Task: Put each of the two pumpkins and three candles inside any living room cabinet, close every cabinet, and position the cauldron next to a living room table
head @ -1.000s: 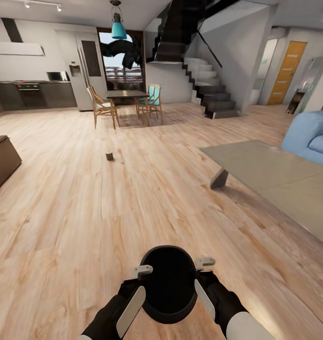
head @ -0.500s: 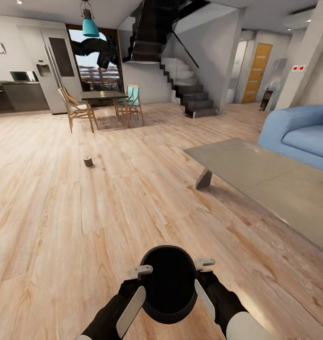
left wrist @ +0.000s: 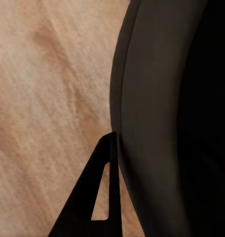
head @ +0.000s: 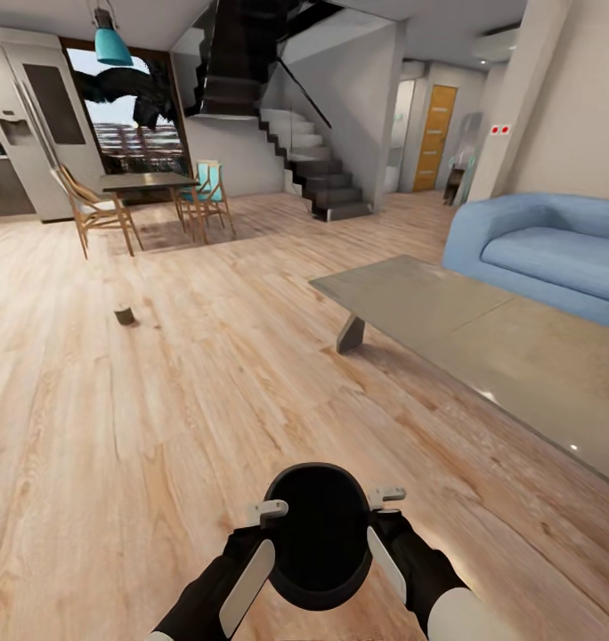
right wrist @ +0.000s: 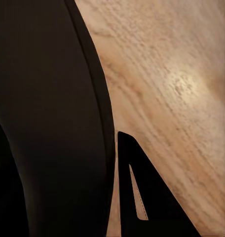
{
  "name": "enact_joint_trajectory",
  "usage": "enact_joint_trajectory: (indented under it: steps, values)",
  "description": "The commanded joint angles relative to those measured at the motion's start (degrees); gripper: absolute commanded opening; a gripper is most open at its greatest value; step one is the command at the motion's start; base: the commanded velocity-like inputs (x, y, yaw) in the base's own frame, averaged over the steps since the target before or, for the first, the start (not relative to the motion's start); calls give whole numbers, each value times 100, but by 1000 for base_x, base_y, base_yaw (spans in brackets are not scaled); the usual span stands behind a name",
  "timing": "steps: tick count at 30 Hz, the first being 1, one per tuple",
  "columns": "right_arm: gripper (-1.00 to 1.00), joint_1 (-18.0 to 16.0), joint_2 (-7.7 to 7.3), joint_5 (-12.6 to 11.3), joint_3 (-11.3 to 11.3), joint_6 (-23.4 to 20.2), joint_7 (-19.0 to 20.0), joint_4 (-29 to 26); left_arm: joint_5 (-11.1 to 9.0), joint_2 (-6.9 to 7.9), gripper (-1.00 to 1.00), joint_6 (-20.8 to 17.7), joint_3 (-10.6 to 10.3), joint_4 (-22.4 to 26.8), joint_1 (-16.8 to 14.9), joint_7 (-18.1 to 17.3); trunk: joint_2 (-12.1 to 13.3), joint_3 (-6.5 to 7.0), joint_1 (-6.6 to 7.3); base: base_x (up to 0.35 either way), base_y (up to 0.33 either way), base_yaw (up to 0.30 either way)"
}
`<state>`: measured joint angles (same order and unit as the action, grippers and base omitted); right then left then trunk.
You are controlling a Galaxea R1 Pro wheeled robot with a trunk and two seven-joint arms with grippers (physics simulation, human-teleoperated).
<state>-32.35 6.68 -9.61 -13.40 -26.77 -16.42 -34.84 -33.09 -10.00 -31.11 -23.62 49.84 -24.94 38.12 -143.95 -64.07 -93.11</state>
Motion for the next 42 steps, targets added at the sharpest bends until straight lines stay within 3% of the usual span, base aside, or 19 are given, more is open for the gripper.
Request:
enact_joint_trajectory:
  steps: [1, 14, 35, 42]
  values:
    - [-100, -8, -10, 39, 181, -56, -45, 3, -40, 0, -100, 0, -380, 9, -2, 55, -3, -4, 2, 0, 0, -267]
    - [-100, -8, -17, 38, 180, -52, -44, 3, -37, 0, -100, 1, -380, 13, -2, 55, -3, -4, 2, 19, 1, -267]
    - [-100, -8, -17, 38, 179, -56, -45, 3, -38, 0, -100, 6, -383, 17, -2, 55, -3, -4, 2, 317, 12, -267]
    - [-100, -8, -17, 38, 179, -55, -45, 3, -38, 0, -100, 0, -380, 10, -2, 55, -3, -4, 2, 73, 0, -267]
